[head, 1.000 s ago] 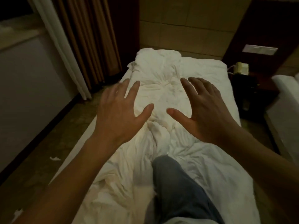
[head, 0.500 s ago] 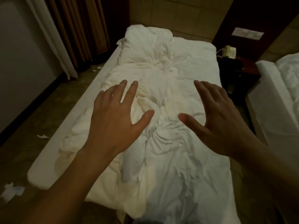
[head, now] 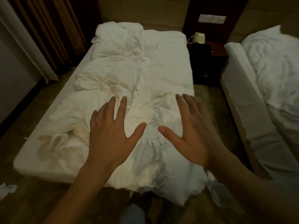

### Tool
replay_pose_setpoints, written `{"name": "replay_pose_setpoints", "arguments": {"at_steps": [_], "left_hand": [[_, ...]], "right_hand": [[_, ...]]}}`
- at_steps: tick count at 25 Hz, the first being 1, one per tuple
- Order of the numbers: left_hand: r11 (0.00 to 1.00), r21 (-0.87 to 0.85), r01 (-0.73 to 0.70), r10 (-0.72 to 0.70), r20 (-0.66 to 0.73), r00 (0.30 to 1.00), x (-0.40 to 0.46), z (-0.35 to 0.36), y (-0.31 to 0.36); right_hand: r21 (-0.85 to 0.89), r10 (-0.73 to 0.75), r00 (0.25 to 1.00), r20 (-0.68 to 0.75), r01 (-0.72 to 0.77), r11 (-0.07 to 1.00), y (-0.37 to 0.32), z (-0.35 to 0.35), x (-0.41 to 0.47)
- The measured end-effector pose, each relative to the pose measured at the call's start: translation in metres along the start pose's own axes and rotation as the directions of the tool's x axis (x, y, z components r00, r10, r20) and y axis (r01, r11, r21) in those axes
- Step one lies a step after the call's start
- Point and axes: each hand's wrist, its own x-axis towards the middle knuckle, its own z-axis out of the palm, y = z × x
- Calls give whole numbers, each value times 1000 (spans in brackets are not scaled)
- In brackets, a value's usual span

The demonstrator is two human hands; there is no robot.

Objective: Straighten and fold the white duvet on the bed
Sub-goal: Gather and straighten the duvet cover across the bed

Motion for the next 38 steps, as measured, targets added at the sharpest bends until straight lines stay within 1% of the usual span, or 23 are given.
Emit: {"name": "replay_pose_setpoints", "arguments": {"at_steps": [2,6,9,12,15,18,20,23,27,31,33,36,38], "left_hand": [[999,-2,-41,41,-8,999,7,-1,29],[992,13,-123,123,-66,990,41,5,75],[990,-7,-137,136,-107,985,72,14,106],[985,-38,-168,162,-118,980,102,25,149],[983,-27,-183,179,-104,978,120,41,194],[987,9,-160,161,-97,982,126,57,229],[993,46,-108,112,-111,988,122,65,249],[998,52,29,-21,-144,989,106,70,283],[977,85,193,-177,-171,969,77,76,302],[923,94,374,-356,-160,921,41,92,292],[879,86,468,-451,-167,877,29,103,283],[828,109,550,-526,-189,829,26,112,284],[799,143,584,-546,-232,805,30,118,296]], "right_hand": [[-20,16,1000,-26,-17,1000,25,-13,-5],[-25,21,997,-77,-23,999,68,-39,17],[-58,12,997,-79,-17,998,96,-59,38],[-36,49,997,-65,-52,998,133,-74,45],[8,72,994,-80,-72,997,174,-86,47],[28,75,993,-87,-73,997,214,-98,50],[39,27,994,-108,-23,999,241,-108,53],[29,-63,998,-30,64,998,282,-126,55],[99,-254,965,-66,260,961,309,-126,61],[164,-415,907,-62,420,893,309,-94,67],[201,-497,865,-64,499,843,300,-73,71],[230,-575,817,-37,567,791,293,-56,86],[249,-619,785,-31,605,756,294,-54,100]]}}
